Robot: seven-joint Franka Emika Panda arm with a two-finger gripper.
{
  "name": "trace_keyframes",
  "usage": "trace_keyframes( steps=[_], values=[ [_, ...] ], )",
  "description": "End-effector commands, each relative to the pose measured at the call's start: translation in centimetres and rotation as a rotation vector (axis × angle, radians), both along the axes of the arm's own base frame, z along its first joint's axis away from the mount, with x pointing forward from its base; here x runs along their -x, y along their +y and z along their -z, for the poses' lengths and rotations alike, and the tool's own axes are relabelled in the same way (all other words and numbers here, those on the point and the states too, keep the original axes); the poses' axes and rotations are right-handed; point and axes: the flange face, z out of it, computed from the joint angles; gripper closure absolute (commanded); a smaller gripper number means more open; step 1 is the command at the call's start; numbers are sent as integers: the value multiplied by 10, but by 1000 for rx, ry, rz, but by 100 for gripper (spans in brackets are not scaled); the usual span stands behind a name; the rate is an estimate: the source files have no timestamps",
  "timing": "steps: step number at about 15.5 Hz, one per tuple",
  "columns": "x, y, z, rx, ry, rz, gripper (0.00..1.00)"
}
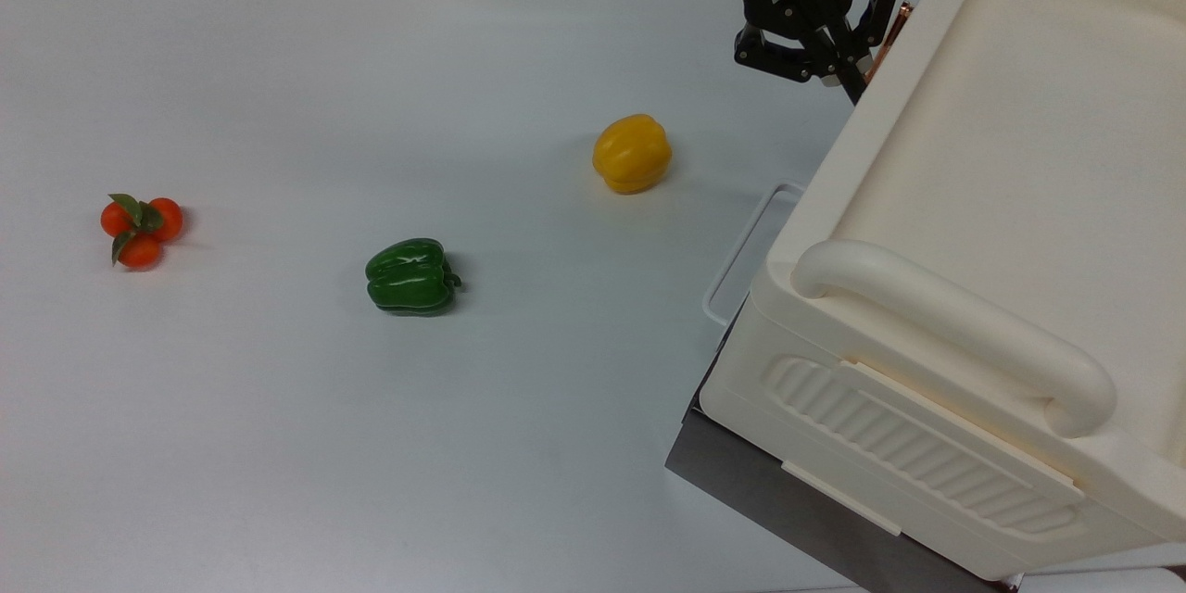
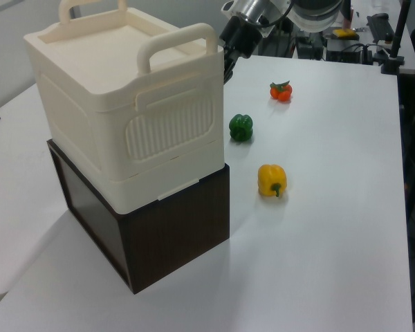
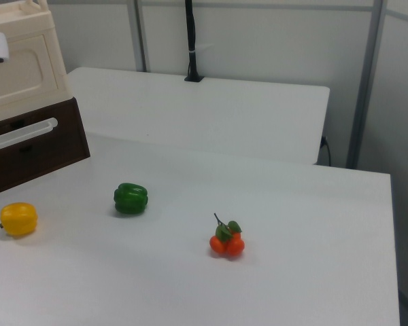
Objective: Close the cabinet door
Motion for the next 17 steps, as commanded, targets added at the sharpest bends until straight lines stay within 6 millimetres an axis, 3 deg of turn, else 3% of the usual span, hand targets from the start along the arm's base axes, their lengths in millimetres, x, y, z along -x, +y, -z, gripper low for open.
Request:
trace_keyframes(
  steps=[1,3,4,6,10,13,17],
  values=[
    [20,-5,7,83,83,-58,100],
    [27,-22,3,155,131,-83,98],
    [28,-35,1,185,152,-83,92],
    [35,-61,1,274,216,-102,48],
    [51,-108,-17,411,279,-88,0],
    [63,-139,-34,492,310,-61,0],
    [72,-177,-41,554,366,-21,0]
  ],
)
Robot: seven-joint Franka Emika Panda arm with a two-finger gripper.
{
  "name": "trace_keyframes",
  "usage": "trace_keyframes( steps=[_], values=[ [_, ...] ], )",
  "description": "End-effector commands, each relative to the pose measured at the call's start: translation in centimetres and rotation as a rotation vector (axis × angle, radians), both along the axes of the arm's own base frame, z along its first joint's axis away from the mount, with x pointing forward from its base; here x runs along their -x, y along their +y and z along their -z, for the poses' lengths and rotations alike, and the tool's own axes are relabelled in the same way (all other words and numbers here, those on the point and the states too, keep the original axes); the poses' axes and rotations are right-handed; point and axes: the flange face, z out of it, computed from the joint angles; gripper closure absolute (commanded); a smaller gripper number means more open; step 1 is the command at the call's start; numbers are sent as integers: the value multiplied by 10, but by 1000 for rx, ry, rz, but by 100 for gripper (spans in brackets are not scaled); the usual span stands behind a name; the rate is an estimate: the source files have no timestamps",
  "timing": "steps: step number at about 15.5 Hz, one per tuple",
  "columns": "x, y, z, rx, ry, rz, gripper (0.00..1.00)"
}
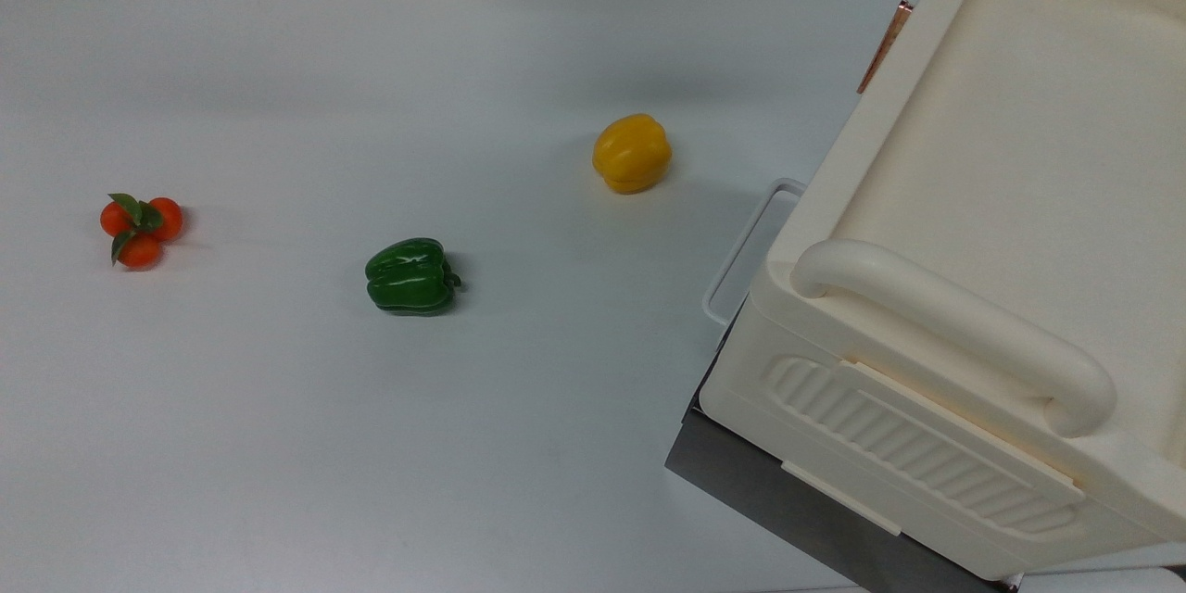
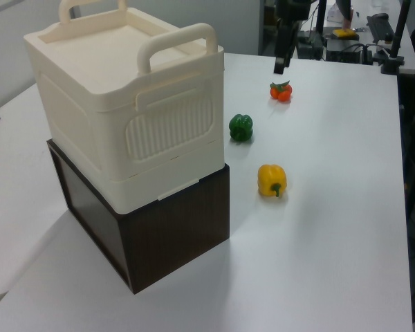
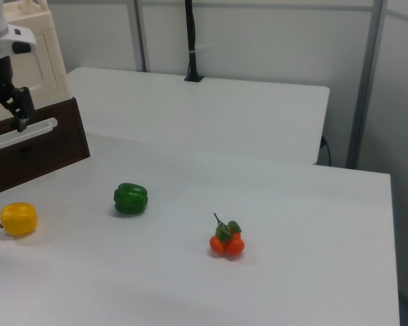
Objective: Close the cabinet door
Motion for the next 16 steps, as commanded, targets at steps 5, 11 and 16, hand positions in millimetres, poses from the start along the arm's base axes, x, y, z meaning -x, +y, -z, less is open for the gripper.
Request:
trace_keyframes(
  steps=[5,11,16],
  values=[
    [11,-59,-5,179,22,72,0],
    [4,-72,-14,170,-45,101,0],
    [3,-72,-18,170,-52,103,0]
  ],
)
